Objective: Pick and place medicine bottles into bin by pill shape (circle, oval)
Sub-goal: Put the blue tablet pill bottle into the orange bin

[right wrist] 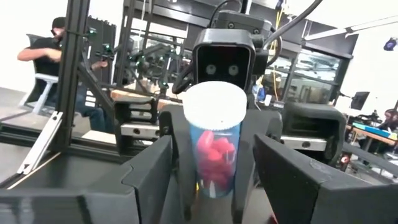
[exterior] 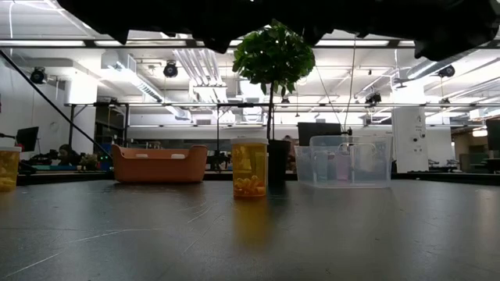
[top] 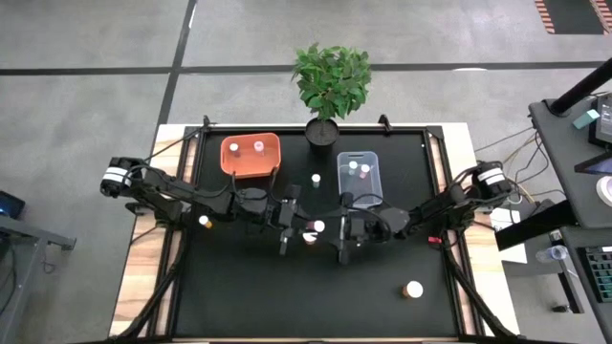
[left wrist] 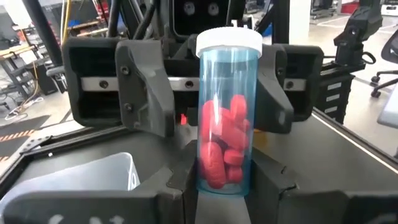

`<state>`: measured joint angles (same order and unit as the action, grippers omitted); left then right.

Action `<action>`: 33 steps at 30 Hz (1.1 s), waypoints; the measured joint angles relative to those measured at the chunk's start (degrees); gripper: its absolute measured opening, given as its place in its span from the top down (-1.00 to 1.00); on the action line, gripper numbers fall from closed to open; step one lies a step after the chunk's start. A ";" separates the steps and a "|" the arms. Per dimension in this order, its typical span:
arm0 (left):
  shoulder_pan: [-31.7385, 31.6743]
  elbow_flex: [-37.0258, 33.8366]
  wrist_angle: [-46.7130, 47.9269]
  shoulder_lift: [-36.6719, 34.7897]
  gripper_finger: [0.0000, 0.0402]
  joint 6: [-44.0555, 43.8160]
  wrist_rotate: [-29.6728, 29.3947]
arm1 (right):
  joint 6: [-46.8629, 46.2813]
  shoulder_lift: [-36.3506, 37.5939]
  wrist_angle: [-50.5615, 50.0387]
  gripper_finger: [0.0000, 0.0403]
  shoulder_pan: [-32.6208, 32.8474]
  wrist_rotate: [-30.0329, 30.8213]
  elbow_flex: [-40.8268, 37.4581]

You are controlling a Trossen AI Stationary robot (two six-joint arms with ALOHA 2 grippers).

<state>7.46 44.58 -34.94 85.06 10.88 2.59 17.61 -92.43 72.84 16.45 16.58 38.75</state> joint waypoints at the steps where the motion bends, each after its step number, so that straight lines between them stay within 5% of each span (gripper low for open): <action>1: 0.00 0.00 -0.30 0.00 0.59 -0.01 -0.02 | 0.00 -0.09 -0.05 -0.04 0.00 -0.01 0.31; 16: 0.00 -0.02 -0.19 -0.02 0.58 -1.40 0.00 | -0.96 -1.37 -0.20 0.53 -0.35 0.14 1.02; 28: 0.00 -0.02 1.32 -0.02 0.58 -1.18 0.00 | -1.10 -1.37 -1.20 0.55 -0.35 0.09 1.02; 33: -0.02 0.00 2.62 -0.09 0.38 -0.93 -0.06 | -1.14 -1.37 -2.25 0.55 -0.35 -0.07 1.01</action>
<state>7.45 44.58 -32.32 84.97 9.96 2.53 16.47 -93.80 70.59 16.10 16.51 39.75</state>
